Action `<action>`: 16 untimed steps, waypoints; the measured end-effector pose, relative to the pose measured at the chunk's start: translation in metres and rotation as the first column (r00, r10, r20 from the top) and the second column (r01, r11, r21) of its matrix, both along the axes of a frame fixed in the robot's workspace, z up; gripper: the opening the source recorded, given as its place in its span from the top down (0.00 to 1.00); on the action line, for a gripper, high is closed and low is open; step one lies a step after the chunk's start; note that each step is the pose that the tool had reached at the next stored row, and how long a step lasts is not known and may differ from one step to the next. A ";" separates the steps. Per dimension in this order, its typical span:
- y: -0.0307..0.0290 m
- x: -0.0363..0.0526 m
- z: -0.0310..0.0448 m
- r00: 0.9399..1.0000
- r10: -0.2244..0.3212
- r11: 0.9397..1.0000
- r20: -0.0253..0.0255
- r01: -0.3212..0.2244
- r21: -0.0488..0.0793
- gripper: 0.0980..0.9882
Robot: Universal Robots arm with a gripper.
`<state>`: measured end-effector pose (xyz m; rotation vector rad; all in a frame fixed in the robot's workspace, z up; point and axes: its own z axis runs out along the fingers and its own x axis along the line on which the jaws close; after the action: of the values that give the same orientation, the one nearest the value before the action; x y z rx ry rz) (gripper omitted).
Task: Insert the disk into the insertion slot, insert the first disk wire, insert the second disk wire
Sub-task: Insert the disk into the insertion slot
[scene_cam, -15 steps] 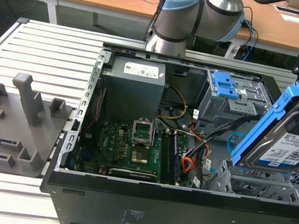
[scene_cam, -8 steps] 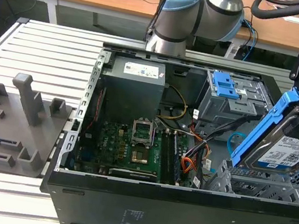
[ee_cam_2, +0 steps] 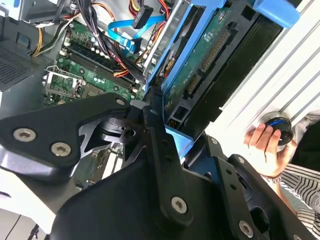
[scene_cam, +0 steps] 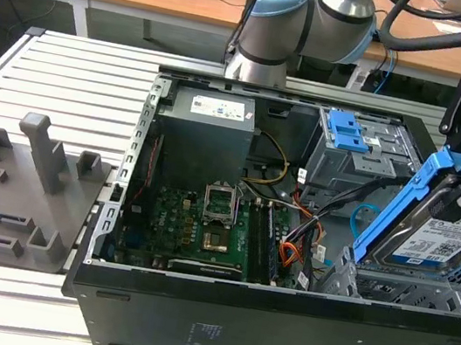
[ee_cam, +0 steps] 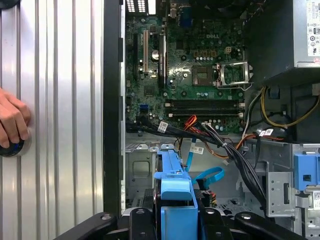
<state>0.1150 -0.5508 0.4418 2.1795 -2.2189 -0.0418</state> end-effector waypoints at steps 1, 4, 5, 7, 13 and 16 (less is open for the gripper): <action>0.0000 0.0003 -0.0008 1.000 0.000 1.000 0.000 0.000 0.000 0.70; 0.0000 0.0009 -0.0042 1.000 0.000 1.000 0.000 0.000 0.000 0.70; 0.0000 0.0009 -0.0052 1.000 0.000 1.000 0.000 0.000 0.000 0.70; 0.0000 0.0010 -0.0081 1.000 0.000 1.000 0.000 0.000 0.000 0.70; 0.0000 0.0011 -0.0213 1.000 0.000 1.000 0.000 0.000 0.000 0.70; 0.0000 0.0011 -0.0263 1.000 0.000 1.000 0.000 0.000 0.000 0.70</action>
<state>0.1161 -0.5508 0.4155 2.1793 -2.2189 -0.0418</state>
